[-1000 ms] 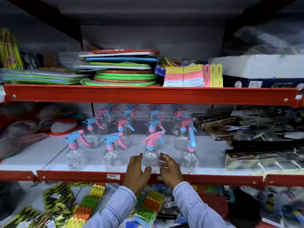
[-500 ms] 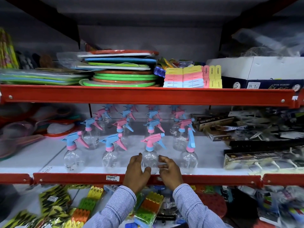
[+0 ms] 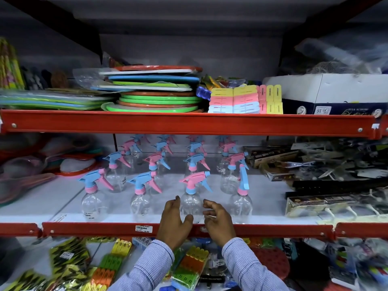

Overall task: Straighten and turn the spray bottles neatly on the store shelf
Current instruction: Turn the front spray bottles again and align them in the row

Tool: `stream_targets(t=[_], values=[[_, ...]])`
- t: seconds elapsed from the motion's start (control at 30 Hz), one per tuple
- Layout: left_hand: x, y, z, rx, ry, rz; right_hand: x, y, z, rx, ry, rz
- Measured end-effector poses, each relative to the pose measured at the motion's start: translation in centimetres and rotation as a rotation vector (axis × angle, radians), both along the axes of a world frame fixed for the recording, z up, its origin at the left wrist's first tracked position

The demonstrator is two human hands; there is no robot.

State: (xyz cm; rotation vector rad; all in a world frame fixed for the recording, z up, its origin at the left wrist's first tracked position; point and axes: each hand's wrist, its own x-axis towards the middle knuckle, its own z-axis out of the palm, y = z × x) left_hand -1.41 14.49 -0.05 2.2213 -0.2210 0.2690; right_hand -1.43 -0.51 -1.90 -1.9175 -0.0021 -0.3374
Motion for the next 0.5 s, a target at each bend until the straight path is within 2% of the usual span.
stream_targets(t=[0.17, 0.27, 0.4, 0.5], values=[[-1.8, -0.2, 0.1, -0.052, -0.219, 0.012, -2.0, -1.6, 0.1, 0.025, -0.182, -0.103], [-2.3, -1.0, -0.1, -0.074, -0.302, -0.012, -3.2, -3.1, -0.1, 0.107, -0.221, -0.213], [-2.6, -4.0, -0.3, -0.086, -0.313, -0.106, -4.3, -5.9, 0.0, 0.158, -0.268, -0.357], [-2.5, -6.2, -0.9, -0.070, -0.249, -0.178, -4.5, -7.9, 0.3, 0.150, -0.277, -0.438]])
